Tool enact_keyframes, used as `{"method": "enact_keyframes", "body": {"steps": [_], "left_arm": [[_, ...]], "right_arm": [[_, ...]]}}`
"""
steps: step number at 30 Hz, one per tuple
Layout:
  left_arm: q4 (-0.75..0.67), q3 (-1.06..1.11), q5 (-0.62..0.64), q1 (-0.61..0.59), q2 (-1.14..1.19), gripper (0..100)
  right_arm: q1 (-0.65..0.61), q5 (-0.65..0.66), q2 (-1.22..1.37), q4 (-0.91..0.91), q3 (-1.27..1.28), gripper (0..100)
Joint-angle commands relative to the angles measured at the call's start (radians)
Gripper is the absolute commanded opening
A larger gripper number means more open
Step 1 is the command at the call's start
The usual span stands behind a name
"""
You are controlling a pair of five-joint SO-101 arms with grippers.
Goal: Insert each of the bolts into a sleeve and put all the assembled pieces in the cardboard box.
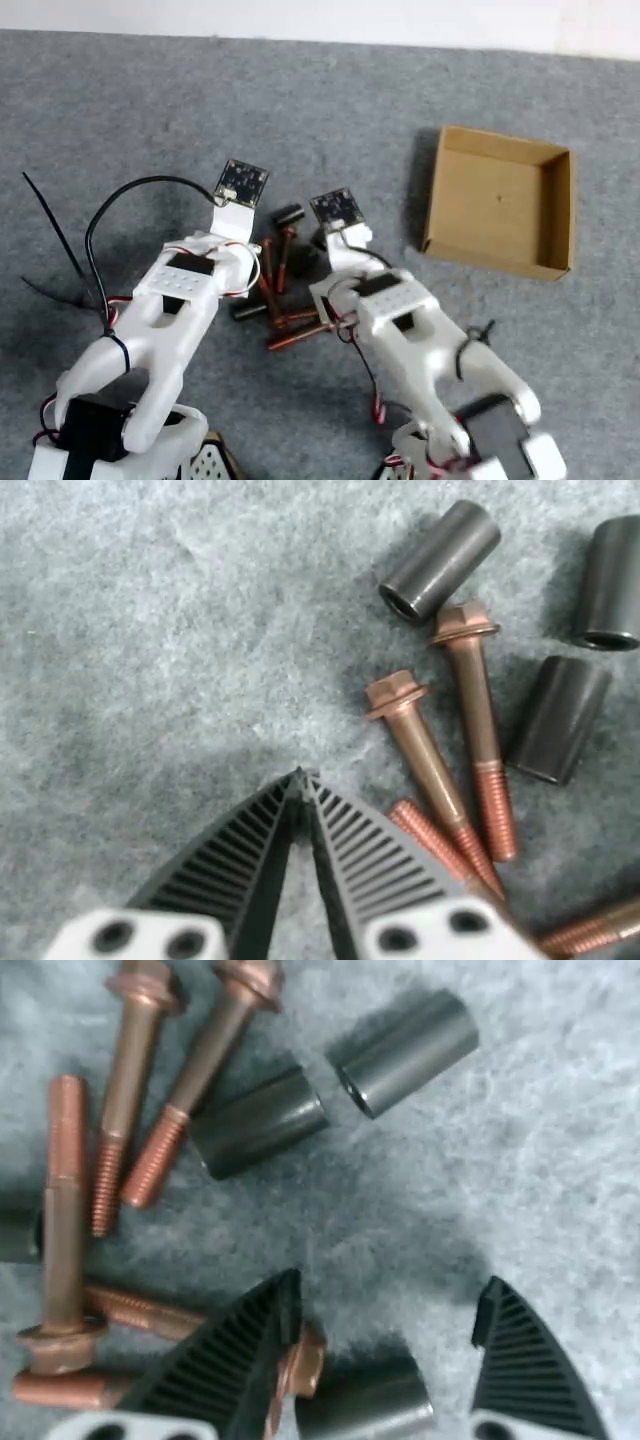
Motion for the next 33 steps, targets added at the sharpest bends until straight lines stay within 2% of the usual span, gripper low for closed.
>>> {"method": "enact_keyframes", "body": {"steps": [1,4,7,18,25,27,33], "left_arm": [[-0.015,-0.045,0.003,0.010,-0.004,1],[-0.015,-0.045,0.003,0.010,-0.004,1],[-0.015,-0.045,0.003,0.010,-0.004,1],[-0.015,-0.045,0.003,0.010,-0.004,1],[-0.015,-0.045,0.003,0.010,-0.004,1],[-0.015,-0.045,0.003,0.010,-0.004,1],[-0.015,-0.045,0.003,0.010,-0.004,1]], "right_arm": [[0.007,0.003,0.130,0.084,-0.140,26.6],[0.012,0.003,0.182,0.177,-0.236,26.6],[0.022,-0.002,0.140,0.196,-0.282,26.6],[0.035,-0.002,-0.188,0.193,-0.111,26.6],[0.033,-0.008,-0.196,0.328,-0.116,26.6],[0.033,-0.060,-0.196,0.357,-0.142,26.6],[0.035,-0.087,-0.194,0.369,-0.160,26.6]]}}
